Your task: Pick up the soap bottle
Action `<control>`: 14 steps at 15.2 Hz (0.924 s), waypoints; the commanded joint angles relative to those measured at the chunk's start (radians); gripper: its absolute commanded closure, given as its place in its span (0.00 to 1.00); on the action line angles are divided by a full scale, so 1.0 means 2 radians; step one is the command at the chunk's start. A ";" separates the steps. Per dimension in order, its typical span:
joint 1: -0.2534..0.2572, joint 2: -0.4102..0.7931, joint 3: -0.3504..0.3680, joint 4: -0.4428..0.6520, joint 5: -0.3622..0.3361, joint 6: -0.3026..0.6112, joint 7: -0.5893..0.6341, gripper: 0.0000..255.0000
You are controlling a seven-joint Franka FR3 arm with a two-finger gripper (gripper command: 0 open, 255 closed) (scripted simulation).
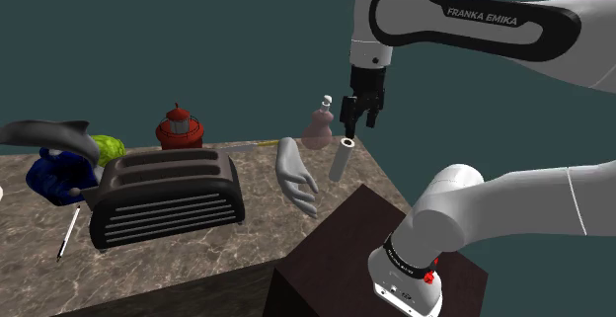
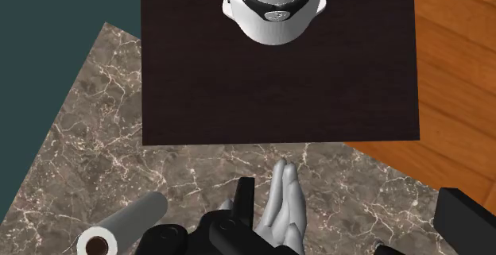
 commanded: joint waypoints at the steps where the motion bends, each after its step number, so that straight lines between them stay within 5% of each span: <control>1: 0.000 0.000 0.000 0.000 0.000 0.000 0.000 0.00; 14: -0.039 0.155 -0.094 0.033 -0.077 0.164 -0.121 0.00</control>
